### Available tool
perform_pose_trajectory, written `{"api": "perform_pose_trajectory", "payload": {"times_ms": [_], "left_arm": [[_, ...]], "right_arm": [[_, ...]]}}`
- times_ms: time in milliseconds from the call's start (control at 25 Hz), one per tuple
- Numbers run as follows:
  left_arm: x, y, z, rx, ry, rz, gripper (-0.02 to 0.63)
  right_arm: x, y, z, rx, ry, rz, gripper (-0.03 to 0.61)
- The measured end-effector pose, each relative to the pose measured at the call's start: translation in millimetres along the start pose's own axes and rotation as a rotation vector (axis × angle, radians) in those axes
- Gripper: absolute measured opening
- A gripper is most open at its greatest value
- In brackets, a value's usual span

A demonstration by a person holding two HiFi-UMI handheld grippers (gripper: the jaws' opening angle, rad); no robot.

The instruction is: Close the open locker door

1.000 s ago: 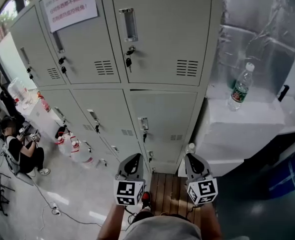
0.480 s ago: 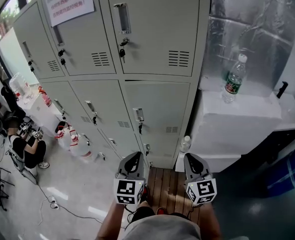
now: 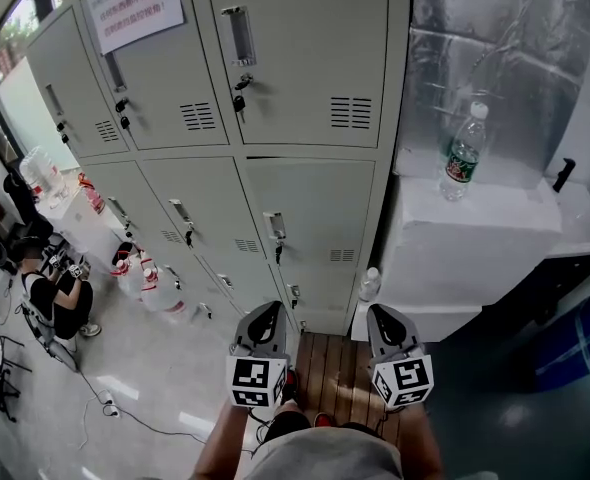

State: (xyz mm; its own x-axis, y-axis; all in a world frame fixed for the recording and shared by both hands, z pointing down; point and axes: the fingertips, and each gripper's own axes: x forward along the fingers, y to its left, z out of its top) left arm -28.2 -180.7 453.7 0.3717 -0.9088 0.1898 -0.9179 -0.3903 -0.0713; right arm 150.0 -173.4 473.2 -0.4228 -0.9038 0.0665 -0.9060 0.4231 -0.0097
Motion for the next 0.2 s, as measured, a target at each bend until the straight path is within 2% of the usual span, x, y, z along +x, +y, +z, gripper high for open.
{"api": "perform_pose_trajectory", "payload": {"times_ms": [200], "left_arm": [[-2.3,0.7,1.7,0.006,-0.005,0.003,0.022]], "right_arm": [[-1.5,3.4,1.7,-0.001,-0.006,0.003,0.024]]}}
